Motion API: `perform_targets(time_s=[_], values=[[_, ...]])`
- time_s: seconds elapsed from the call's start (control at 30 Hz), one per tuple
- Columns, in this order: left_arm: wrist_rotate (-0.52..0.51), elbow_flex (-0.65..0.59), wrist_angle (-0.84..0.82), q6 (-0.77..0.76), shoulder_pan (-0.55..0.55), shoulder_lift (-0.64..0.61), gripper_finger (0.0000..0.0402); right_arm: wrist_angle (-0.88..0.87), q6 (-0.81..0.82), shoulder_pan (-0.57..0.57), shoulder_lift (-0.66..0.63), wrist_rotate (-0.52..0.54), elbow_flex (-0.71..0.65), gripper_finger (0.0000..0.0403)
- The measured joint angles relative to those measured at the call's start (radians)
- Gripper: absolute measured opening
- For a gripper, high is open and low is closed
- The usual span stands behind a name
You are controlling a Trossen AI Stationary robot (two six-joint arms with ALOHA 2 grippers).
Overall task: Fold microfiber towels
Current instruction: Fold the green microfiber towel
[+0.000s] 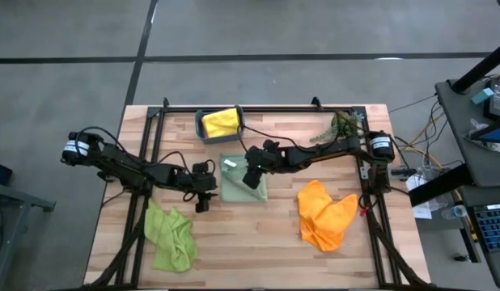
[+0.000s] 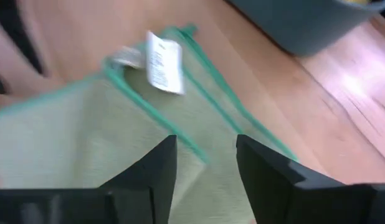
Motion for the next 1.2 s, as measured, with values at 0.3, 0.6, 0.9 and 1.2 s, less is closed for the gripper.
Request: perform_targets(time_s=[0.3, 0.6, 0.9, 1.2], values=[[-0.001, -0.005, 0.0, 0.0, 0.0, 0.0, 0.0131, 0.049, -0.059, -0.045, 0.043, -0.031, -0.051, 0.0095], [-0.004, -0.006, 0.001, 0.0, 0.0, 0.0, 0.0131, 0.201, -0.053, -0.022, 0.057, -0.217, -0.085, 0.0031], [-0.004, -0.005, 0.001, 0.026, 0.0, 0.0, 0.0131, 0.408, -0.022, 0.12, 0.112, -0.31, -0.064, 0.0018], [-0.004, -0.003, -0.002, 0.027, 0.0, 0.0, 0.0131, 0.409, -0.082, 0.185, 0.13, -0.308, -0.007, 0.0018]])
